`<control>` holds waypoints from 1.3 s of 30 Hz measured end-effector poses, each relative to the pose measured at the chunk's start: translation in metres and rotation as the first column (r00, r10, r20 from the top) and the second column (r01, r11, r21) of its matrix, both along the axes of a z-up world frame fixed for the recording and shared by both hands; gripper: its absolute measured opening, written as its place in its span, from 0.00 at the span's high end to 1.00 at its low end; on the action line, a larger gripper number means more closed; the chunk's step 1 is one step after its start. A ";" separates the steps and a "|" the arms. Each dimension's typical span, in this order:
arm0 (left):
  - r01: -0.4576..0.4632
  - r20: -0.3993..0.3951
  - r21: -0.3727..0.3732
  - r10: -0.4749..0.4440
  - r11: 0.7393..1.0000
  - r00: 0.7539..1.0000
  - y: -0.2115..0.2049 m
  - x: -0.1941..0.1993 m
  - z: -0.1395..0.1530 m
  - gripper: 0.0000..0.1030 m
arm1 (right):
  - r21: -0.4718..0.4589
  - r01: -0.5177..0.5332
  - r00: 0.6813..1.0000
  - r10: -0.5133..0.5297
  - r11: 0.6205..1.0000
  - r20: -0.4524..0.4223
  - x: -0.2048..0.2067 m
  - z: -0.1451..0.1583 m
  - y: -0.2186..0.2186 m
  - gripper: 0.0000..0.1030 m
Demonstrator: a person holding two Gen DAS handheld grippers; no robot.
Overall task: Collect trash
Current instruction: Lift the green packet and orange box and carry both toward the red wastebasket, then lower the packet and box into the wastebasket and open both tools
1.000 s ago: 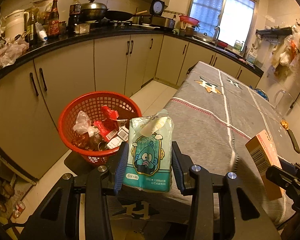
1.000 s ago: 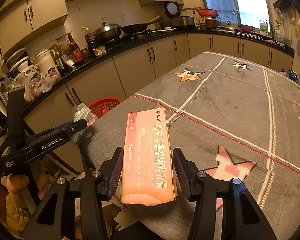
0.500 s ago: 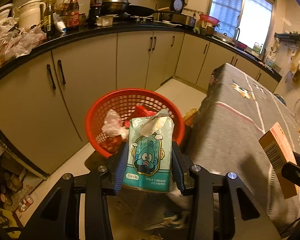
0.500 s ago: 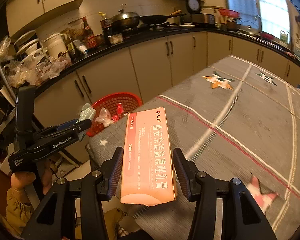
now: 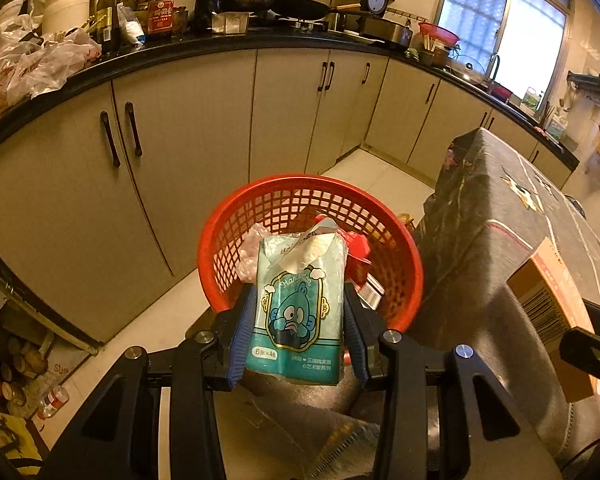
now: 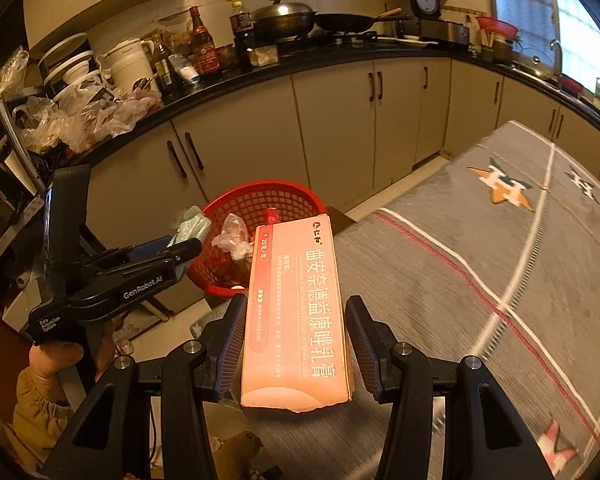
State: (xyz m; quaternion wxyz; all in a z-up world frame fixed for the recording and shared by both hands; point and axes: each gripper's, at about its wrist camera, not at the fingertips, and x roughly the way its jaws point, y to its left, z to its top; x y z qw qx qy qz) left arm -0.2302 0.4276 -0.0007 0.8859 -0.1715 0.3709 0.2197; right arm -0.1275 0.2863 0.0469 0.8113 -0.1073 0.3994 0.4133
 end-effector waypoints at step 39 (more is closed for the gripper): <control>-0.007 -0.068 0.042 0.010 0.999 0.998 0.055 0.067 0.002 0.61 | 0.159 0.089 0.965 -0.046 0.983 -0.257 0.121 -0.036 0.082 0.47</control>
